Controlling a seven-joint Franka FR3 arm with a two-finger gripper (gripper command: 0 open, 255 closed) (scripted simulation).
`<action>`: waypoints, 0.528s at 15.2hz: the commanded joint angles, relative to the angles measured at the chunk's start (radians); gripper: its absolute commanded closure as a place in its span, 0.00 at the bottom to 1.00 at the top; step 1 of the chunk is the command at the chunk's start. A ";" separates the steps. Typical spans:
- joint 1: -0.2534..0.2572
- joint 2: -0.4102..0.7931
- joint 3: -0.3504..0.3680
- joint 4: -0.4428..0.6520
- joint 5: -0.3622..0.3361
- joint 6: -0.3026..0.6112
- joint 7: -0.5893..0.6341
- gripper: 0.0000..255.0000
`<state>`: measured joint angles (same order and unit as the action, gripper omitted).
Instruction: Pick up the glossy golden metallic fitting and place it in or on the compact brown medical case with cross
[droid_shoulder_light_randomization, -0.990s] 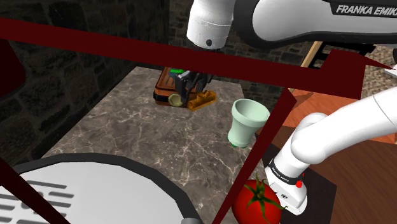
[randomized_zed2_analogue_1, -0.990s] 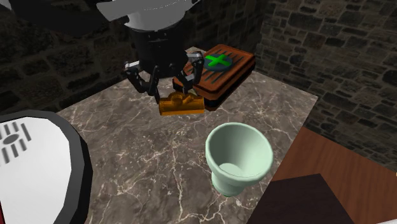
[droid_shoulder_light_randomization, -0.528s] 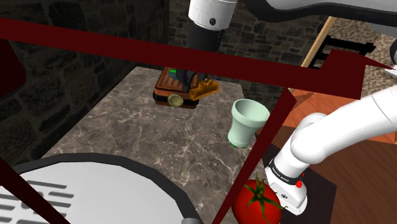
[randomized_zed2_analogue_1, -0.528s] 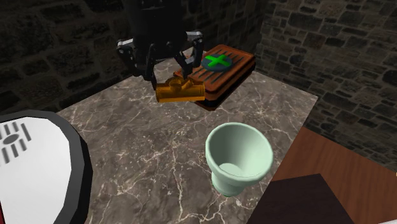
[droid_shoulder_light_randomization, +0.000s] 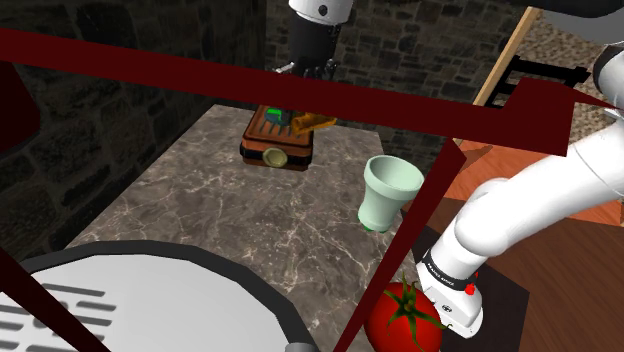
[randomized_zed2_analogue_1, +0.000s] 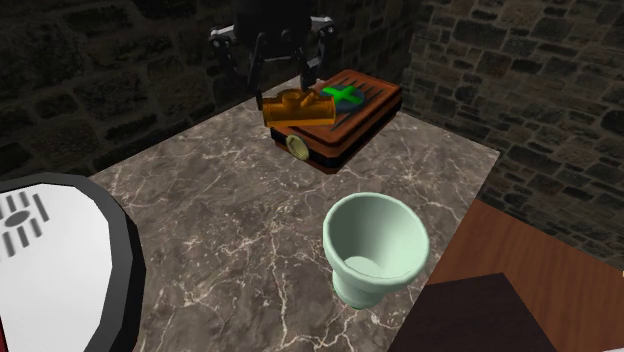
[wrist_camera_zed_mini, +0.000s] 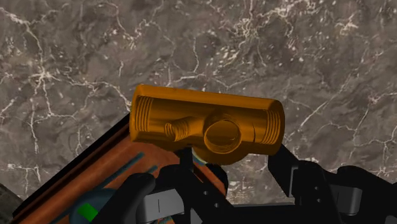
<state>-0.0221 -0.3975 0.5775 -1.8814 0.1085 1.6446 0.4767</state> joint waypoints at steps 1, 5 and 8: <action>-0.020 0.041 -0.016 0.027 -0.023 0.009 -0.030 1.00; -0.058 0.132 -0.039 0.094 -0.070 0.022 -0.079 1.00; -0.084 0.209 -0.052 0.159 -0.107 0.026 -0.111 1.00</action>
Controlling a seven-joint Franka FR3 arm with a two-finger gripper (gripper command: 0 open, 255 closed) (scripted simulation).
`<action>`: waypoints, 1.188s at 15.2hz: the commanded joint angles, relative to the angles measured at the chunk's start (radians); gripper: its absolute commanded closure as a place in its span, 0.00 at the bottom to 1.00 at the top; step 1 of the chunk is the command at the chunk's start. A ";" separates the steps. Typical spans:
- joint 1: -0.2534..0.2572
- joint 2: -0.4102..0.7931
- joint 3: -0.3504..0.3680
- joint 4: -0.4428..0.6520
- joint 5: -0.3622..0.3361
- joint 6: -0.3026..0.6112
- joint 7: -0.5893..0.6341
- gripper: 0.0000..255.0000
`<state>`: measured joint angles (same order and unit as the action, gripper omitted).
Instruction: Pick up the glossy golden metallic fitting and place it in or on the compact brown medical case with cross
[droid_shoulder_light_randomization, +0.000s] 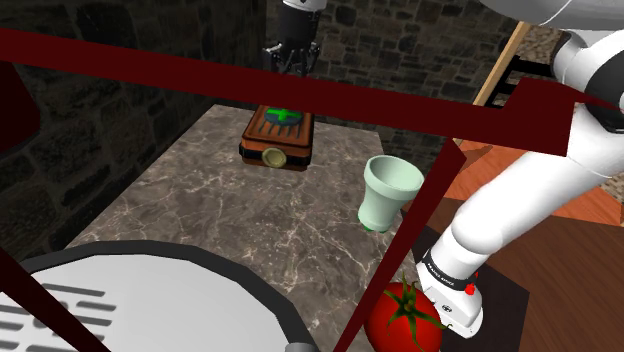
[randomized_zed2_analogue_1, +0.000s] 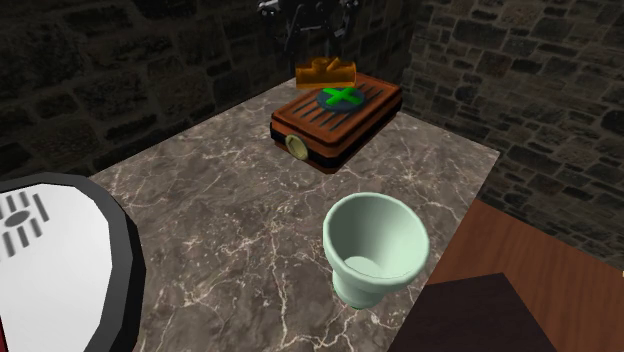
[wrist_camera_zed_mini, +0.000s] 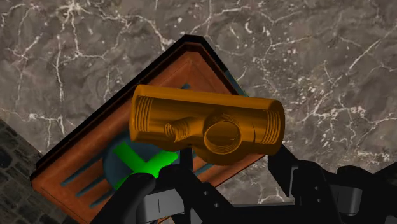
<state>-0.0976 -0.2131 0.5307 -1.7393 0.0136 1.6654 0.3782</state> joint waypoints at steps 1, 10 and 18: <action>-0.016 0.052 -0.009 0.041 -0.026 0.005 -0.022 1.00; -0.054 0.315 -0.040 0.303 -0.146 -0.020 -0.093 1.00; -0.065 0.283 -0.046 0.156 -0.130 0.098 -0.094 1.00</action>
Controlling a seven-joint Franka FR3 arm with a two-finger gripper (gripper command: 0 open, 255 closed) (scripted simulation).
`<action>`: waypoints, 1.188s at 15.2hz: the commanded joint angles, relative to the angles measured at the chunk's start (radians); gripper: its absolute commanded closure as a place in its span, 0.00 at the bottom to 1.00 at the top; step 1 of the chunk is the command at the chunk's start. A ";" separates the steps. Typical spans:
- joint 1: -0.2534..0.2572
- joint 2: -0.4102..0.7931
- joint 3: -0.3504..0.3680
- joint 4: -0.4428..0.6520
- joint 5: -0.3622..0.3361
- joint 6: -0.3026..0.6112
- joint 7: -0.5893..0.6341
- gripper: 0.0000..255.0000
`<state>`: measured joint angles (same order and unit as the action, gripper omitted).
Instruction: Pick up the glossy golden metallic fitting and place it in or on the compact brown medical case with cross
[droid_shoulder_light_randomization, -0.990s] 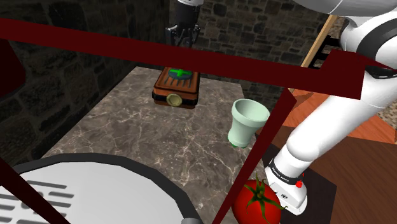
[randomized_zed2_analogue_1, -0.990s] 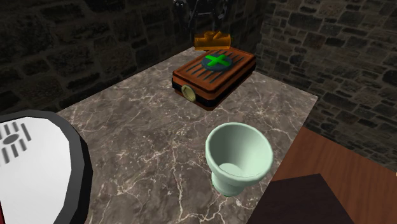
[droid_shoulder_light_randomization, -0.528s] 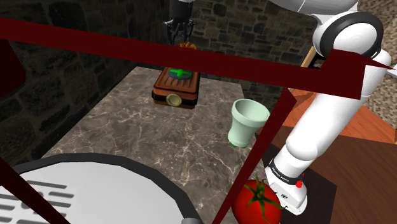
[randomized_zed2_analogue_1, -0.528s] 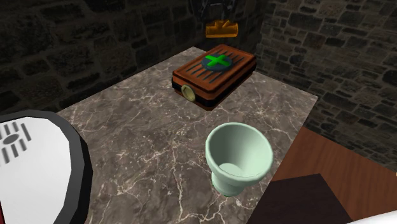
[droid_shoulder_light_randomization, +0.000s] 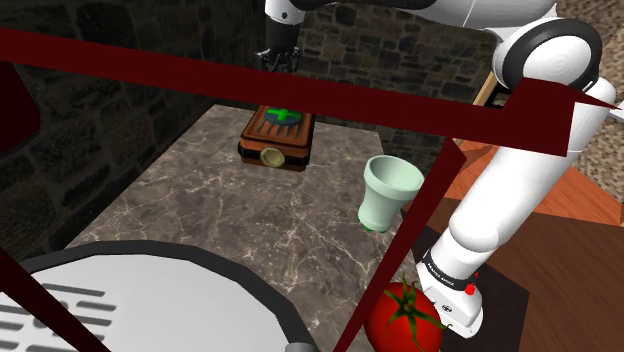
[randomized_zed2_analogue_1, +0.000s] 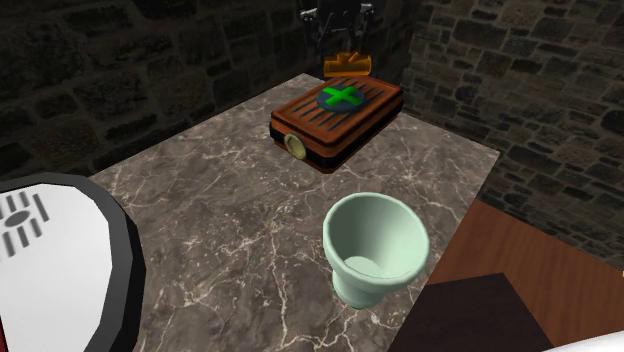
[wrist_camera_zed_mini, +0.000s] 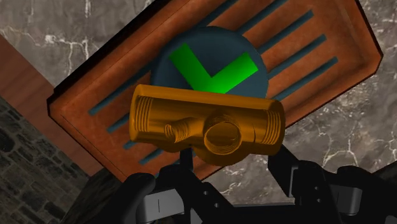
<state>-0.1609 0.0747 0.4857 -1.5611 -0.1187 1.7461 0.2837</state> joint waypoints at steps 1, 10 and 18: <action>-0.002 -0.008 -0.001 -0.038 0.003 0.032 0.001 1.00; -0.005 -0.016 -0.003 -0.102 0.006 0.089 0.003 1.00; -0.005 -0.015 -0.003 -0.102 0.006 0.089 0.003 0.00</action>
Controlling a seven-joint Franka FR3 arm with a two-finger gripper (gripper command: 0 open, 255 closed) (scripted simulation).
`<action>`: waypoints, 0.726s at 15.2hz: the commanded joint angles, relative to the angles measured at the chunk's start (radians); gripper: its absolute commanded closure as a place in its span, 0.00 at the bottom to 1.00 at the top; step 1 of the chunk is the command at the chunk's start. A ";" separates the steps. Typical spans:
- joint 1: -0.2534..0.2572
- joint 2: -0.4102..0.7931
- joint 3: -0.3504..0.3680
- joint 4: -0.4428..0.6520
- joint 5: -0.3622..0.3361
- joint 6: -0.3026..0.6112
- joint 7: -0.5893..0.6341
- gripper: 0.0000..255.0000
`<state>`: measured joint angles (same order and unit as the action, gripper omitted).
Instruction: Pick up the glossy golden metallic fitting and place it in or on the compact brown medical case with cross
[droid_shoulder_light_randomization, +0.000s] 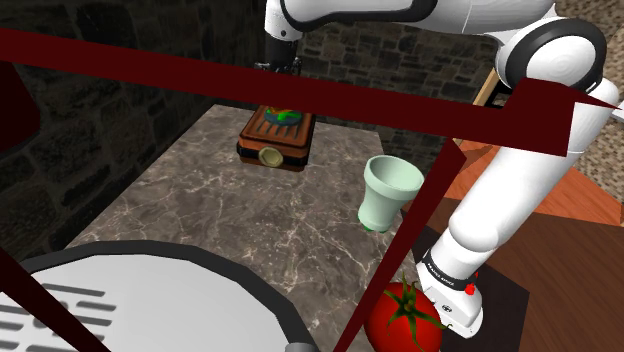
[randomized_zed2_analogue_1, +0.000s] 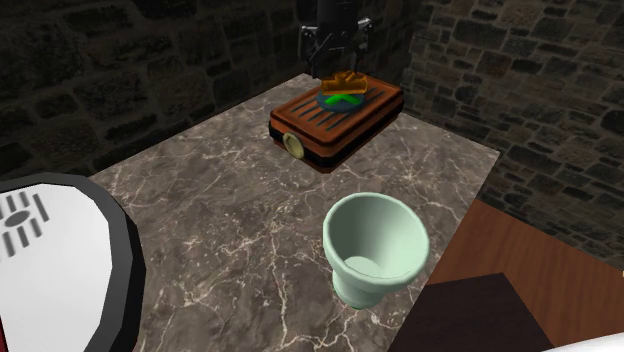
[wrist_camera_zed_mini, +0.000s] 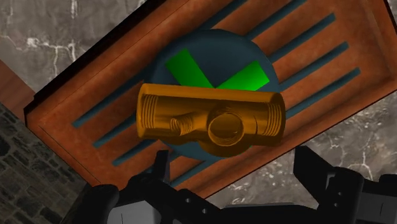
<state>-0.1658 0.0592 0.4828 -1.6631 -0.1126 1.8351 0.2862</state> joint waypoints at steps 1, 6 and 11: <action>0.000 0.000 0.000 0.000 0.000 0.000 0.000 0.00; 0.007 0.002 0.006 0.129 0.000 -0.128 -0.002 0.00; 0.007 0.002 0.006 0.129 0.000 -0.128 -0.002 0.00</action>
<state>-0.1591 0.0605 0.4884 -1.5351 -0.1121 1.7079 0.2842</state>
